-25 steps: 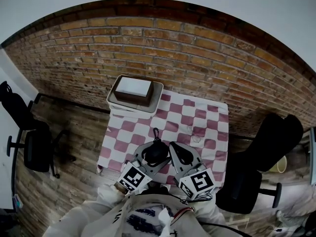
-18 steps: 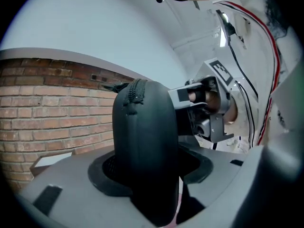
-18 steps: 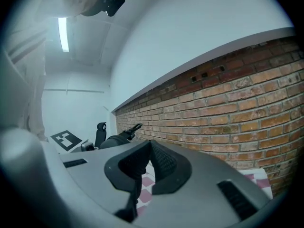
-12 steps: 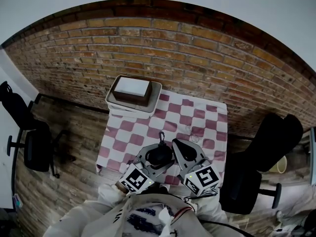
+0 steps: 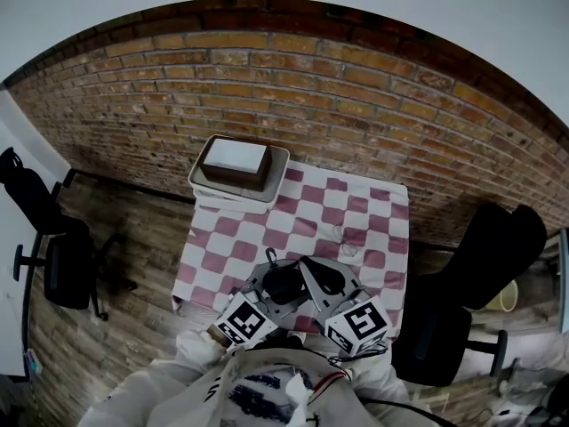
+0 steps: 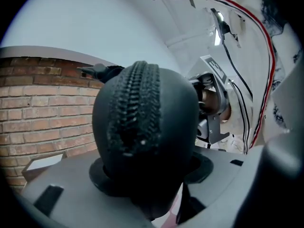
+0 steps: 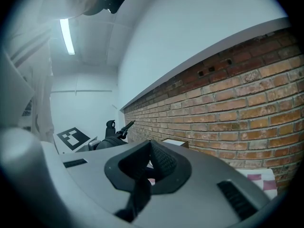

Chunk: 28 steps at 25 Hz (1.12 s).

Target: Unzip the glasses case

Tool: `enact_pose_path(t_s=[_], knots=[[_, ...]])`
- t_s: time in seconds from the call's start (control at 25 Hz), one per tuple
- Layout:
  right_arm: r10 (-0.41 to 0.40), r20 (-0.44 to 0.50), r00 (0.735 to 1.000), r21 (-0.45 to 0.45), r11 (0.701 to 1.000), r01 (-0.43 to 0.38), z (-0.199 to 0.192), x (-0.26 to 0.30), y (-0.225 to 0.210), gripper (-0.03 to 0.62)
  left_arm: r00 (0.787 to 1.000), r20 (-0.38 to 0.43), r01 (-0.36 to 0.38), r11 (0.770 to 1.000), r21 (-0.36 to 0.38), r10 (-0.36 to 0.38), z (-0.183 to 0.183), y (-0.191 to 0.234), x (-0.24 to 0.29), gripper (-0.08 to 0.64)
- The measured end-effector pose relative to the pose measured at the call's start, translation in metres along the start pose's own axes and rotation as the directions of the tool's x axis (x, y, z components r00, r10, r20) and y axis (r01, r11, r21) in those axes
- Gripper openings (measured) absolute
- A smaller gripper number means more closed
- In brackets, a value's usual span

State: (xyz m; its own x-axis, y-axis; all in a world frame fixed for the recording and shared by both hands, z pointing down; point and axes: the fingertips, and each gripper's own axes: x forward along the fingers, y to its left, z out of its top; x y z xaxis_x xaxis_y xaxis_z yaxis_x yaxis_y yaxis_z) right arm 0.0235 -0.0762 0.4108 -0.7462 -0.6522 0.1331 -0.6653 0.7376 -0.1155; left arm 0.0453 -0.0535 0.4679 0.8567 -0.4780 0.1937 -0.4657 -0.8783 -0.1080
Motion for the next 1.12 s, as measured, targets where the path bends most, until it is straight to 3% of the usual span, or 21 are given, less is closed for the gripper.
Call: enact_pose_path(t_s=[0.4, 0.48, 0.56, 0.64, 0.8, 0.88, 1.12], knots=[[-0.017, 0.017, 1.000, 0.035, 0.999, 0.016, -0.003, -0.003, -0.008, 0.015, 1.000, -0.003, -0.009, 0.999, -0.039, 0.009, -0.003, 0.001, 0.005, 0.255], [-0.042, 0.020, 0.999, 0.049, 0.998, 0.041, -0.005, -0.006, -0.015, 0.015, 1.000, 0.002, -0.013, 0.997, -0.082, 0.013, -0.005, 0.004, 0.006, 0.255], [-0.058, 0.021, 0.998, 0.056, 0.997, 0.057, -0.006, -0.010, -0.021, 0.015, 1.000, 0.013, -0.021, 0.985, -0.169, 0.024, -0.010, 0.011, 0.004, 0.255], [-0.070, 0.023, 0.997, 0.054, 0.996, 0.068, -0.007, -0.014, -0.028, 0.015, 0.999, 0.038, -0.024, 0.955, -0.297, 0.037, -0.011, 0.021, 0.002, 0.255], [-0.101, 0.026, 0.995, 0.068, 0.993, 0.099, -0.012, -0.024, -0.037, 0.015, 0.988, 0.137, 0.006, 0.849, -0.528, 0.078, -0.005, 0.043, -0.002, 0.255], [-0.102, 0.020, 0.995, 0.070, 0.993, 0.100, -0.017, -0.026, -0.037, 0.015, 0.982, 0.166, 0.021, 0.809, -0.588, 0.095, -0.003, 0.051, -0.004, 0.255], [-0.112, -0.010, 0.994, 0.055, 0.992, 0.112, -0.032, -0.035, -0.040, 0.015, 0.973, 0.192, 0.034, 0.743, -0.668, 0.128, -0.003, 0.059, 0.001, 0.255]])
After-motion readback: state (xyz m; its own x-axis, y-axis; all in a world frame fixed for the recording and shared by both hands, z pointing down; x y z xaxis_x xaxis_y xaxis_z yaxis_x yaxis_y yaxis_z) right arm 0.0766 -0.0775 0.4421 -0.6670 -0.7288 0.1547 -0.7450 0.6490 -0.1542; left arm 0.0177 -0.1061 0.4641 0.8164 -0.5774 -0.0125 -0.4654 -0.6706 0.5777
